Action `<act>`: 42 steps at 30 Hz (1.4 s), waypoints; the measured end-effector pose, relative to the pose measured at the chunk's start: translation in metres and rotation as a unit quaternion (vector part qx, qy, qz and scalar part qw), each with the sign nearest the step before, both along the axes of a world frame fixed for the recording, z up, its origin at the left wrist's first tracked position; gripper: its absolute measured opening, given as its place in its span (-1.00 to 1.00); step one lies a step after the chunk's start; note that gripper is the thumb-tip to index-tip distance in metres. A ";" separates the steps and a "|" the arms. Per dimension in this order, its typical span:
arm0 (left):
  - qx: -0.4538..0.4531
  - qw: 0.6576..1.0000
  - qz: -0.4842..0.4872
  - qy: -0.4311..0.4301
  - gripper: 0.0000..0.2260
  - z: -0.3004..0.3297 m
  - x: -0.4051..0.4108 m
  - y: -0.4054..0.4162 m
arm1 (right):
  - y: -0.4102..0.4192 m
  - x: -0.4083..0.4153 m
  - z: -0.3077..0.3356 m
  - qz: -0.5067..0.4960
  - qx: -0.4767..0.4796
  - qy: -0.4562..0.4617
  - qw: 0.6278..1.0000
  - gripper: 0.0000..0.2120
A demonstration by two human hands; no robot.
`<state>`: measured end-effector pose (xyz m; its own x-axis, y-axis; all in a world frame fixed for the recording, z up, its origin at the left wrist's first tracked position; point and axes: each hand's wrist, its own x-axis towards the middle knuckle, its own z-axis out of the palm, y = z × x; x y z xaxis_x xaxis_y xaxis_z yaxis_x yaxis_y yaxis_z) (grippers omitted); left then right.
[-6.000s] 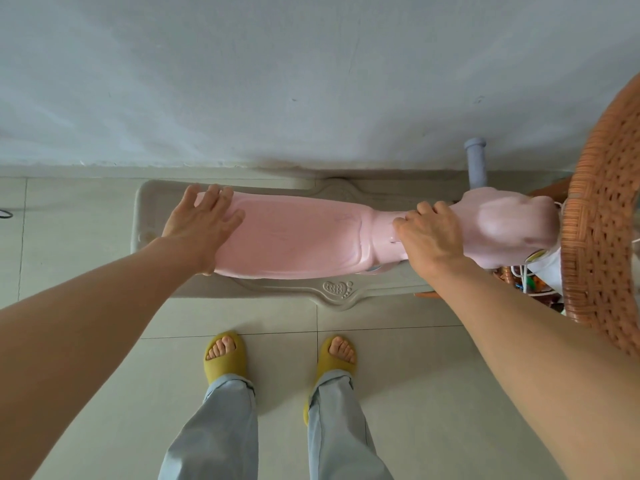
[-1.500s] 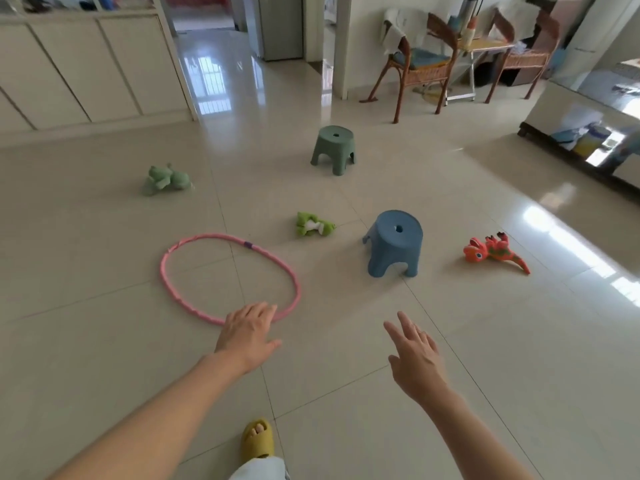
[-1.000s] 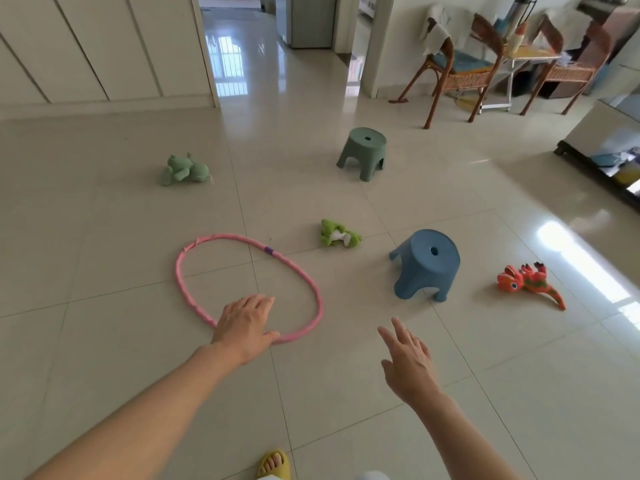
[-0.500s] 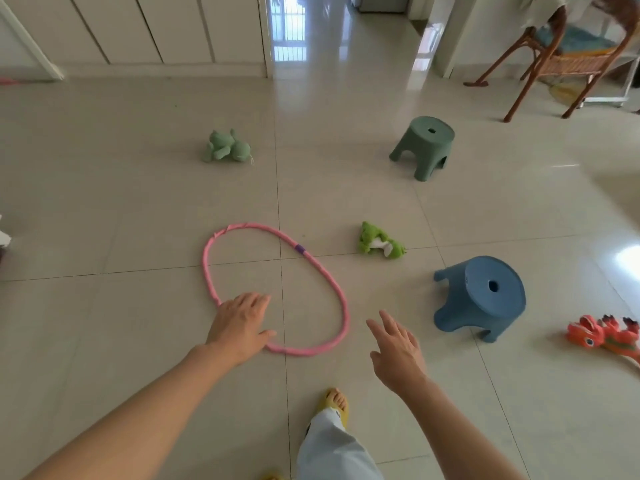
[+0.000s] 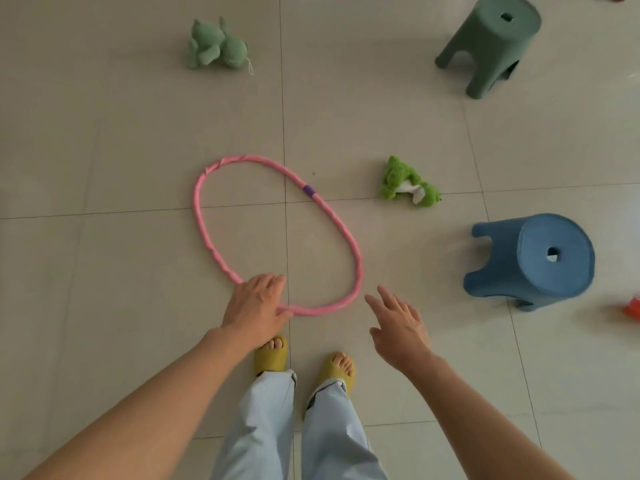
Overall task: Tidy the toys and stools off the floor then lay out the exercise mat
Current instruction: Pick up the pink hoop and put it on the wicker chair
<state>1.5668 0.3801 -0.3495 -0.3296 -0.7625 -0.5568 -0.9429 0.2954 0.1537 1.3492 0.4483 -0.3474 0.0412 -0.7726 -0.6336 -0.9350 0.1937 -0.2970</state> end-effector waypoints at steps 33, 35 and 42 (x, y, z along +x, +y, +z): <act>0.025 0.992 -0.084 -0.089 -0.57 -0.537 0.000 0.033 | 0.036 0.033 -0.467 -0.128 0.119 -0.045 0.984 -0.41; 0.015 0.992 -0.080 -0.100 -0.64 -0.543 0.001 0.032 | 0.035 0.033 -0.470 -0.130 0.120 -0.046 0.983 -0.41; 0.086 0.990 -0.099 -0.046 -0.79 -0.491 0.020 0.021 | 0.022 0.033 -0.428 -0.141 0.098 -0.048 0.984 -0.40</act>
